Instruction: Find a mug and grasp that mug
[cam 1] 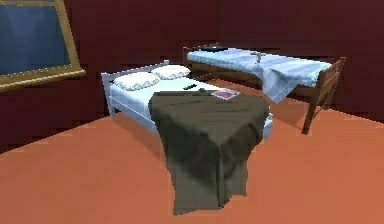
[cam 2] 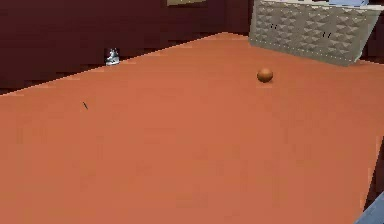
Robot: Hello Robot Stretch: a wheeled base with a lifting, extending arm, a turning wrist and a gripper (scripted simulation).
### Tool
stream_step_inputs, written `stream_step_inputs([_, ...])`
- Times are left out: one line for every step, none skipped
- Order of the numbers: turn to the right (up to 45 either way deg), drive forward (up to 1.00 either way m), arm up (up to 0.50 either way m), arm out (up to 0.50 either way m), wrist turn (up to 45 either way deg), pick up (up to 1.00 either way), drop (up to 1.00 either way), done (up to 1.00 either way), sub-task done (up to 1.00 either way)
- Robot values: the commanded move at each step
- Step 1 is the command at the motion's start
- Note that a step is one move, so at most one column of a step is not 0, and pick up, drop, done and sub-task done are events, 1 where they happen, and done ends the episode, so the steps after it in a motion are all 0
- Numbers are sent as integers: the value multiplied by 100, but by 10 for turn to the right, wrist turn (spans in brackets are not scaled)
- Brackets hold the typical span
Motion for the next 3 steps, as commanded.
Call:
stream_step_inputs([-150,0,0,0,0,0,0,0,0])
stream_step_inputs([0,35,0,0,0,0,0,0,0])
stream_step_inputs([-360,0,0,0,0,0,0,0,0])
